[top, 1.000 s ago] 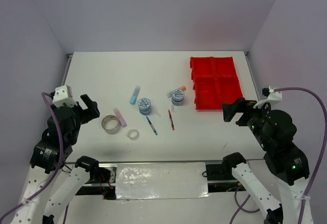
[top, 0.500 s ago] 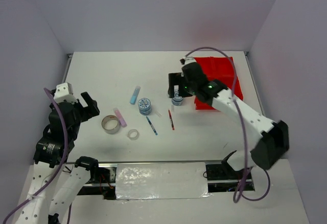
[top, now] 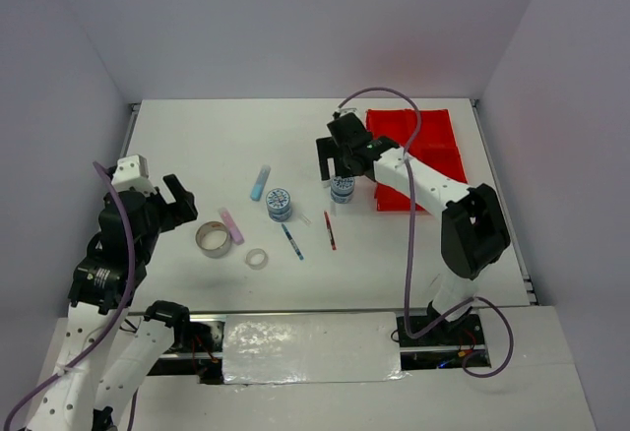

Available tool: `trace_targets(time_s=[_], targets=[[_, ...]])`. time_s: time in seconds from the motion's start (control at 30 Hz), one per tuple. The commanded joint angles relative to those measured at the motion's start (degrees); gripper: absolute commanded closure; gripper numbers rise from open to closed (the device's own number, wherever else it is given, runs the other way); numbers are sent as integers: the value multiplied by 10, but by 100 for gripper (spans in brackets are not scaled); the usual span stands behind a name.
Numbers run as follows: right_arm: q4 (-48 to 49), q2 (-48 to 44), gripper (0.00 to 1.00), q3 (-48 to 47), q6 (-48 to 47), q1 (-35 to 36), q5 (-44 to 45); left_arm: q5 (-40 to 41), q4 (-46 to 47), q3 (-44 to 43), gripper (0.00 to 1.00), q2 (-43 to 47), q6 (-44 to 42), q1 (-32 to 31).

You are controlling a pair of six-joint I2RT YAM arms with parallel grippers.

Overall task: Sort the stationery into containers
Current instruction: Pick up the storage box at the center of the board.

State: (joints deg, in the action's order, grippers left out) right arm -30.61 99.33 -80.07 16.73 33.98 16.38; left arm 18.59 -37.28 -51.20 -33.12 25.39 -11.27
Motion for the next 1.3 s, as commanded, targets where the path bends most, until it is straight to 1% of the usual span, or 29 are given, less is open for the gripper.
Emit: trace_targets(time_s=[0.0, 0.1, 0.2, 0.4, 0.53, 0.63, 0.67, 0.7, 0.77, 0.8, 0.87, 0.93, 0.97, 1.0, 1.07, 1.2, 1.27], targets=[[42, 7, 0, 4, -20, -30, -39, -21, 30, 4, 1, 0, -17, 4], [65, 7, 0, 26, -28, -35, -71, -33, 35, 5, 1, -3, -21, 4], [69, 18, 0, 23, -31, -35, -91, -33, 35, 4, 1, -8, -22, 4], [59, 58, 0, 5, -28, -38, -73, -37, 35, 4, 1, -5, -23, 4], [54, 75, 0, 5, -15, -38, -29, -41, 36, 5, 1, -5, -24, 4], [60, 78, 2, 12, -15, -38, -41, -43, 37, 5, 1, -5, -24, 4], [59, 80, 5, 14, -14, -38, -43, -44, 37, 4, 1, -5, -24, 4], [61, 79, 16, 17, -13, -38, -45, -42, 36, 4, 1, -5, -24, 4], [68, 74, 28, 25, -10, -38, -53, -42, 36, 4, 1, -3, -24, 4], [71, 64, 40, 30, -10, -38, -58, -42, 37, 5, 1, -3, -24, 4], [81, 54, 50, 34, -11, -37, -85, -43, 37, 5, 1, -1, -24, 4], [76, 41, 71, 31, -12, -38, -98, -42, 37, 6, 1, -1, -25, 4], [68, 36, 98, 19, -7, -37, -99, -42, 37, 5, 1, -3, -24, 4], [60, 26, 100, 14, -5, -38, -88, -41, 37, 5, 1, -4, -24, 4], [40, 11, 100, -2, -2, -38, -89, -42, 36, 5, 1, -3, -24, 4], [7, -47, 100, -34, -5, -44, -83, -43, 37, 5, 1, -1, -24, 4], [-9, -56, 100, -69, -8, -55, -84, -43, 36, 5, 1, -2, -24, 4]])
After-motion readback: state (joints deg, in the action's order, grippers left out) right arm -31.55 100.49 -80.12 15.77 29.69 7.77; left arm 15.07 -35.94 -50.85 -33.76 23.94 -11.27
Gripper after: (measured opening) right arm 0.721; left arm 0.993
